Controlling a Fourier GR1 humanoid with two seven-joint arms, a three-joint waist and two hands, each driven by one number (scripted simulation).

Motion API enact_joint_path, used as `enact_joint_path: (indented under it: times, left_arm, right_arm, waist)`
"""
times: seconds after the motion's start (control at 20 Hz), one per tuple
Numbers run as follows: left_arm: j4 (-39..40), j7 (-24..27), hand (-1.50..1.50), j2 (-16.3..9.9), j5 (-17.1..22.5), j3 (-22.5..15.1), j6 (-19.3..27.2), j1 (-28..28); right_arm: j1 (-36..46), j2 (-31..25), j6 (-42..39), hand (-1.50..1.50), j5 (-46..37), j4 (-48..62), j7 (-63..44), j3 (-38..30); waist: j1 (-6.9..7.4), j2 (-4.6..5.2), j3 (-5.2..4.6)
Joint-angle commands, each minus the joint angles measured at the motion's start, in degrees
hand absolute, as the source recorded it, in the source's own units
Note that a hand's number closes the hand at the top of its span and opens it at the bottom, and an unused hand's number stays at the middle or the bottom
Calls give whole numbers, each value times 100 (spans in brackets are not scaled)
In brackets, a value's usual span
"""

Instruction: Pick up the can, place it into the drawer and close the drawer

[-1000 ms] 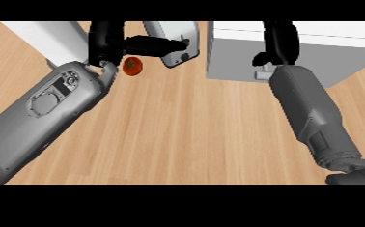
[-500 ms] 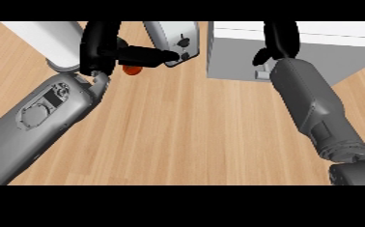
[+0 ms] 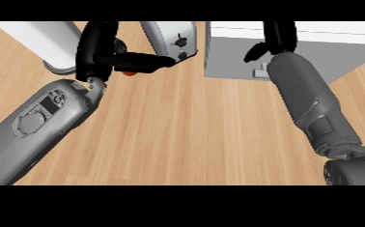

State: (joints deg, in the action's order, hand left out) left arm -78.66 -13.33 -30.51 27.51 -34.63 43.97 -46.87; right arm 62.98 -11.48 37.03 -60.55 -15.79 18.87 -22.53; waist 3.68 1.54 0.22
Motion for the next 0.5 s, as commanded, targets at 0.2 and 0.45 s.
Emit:
enact_joint_path:
  times: [0.2,0.45]
  left_arm:
    - [-183,-13,-150,-156,-69,92,-14,266]
    - [-293,-13,-150,-263,-76,240,-88,387]
  right_arm:
    - [551,669,-408,-150,1433,-319,615,-1100]
    - [684,491,-980,-150,2084,-305,809,-1641]
  waist:
    - [35,-70,3]
    - [-42,-70,-6]
